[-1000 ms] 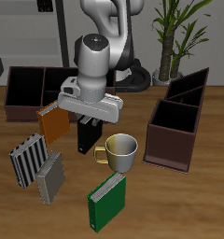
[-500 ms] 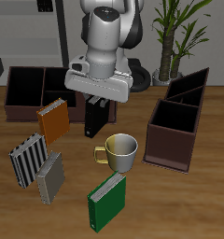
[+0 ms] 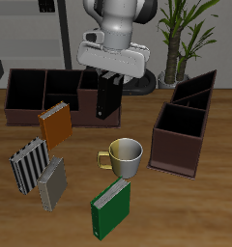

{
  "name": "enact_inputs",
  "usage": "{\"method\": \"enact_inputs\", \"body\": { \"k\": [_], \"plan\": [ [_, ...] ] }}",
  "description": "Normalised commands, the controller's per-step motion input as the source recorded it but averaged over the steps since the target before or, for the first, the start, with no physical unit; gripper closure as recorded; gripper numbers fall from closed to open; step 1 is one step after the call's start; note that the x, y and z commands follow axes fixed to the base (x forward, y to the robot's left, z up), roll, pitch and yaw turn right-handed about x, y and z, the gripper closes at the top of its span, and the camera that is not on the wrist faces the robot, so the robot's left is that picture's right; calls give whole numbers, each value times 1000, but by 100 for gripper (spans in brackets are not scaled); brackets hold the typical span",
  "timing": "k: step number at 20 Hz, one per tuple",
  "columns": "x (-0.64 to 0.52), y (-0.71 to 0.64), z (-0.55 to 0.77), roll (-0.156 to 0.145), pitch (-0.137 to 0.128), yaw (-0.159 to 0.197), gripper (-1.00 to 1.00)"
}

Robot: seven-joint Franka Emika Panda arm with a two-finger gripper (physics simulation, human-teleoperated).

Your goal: Place the black book into the left desk caddy's left compartment

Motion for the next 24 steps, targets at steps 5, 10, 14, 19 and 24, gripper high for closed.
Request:
{"method": "enact_inputs", "body": {
  "k": [5,10,14,19,24],
  "plan": [
    [-408,416,327,7,-27,3,100],
    [-226,378,162,53,-9,24,100],
    [-472,755,159,101,-35,80,100],
    [-273,294,77,17,-9,27,100],
    [-315,321,60,52,-20,46,100]
  ]
}}
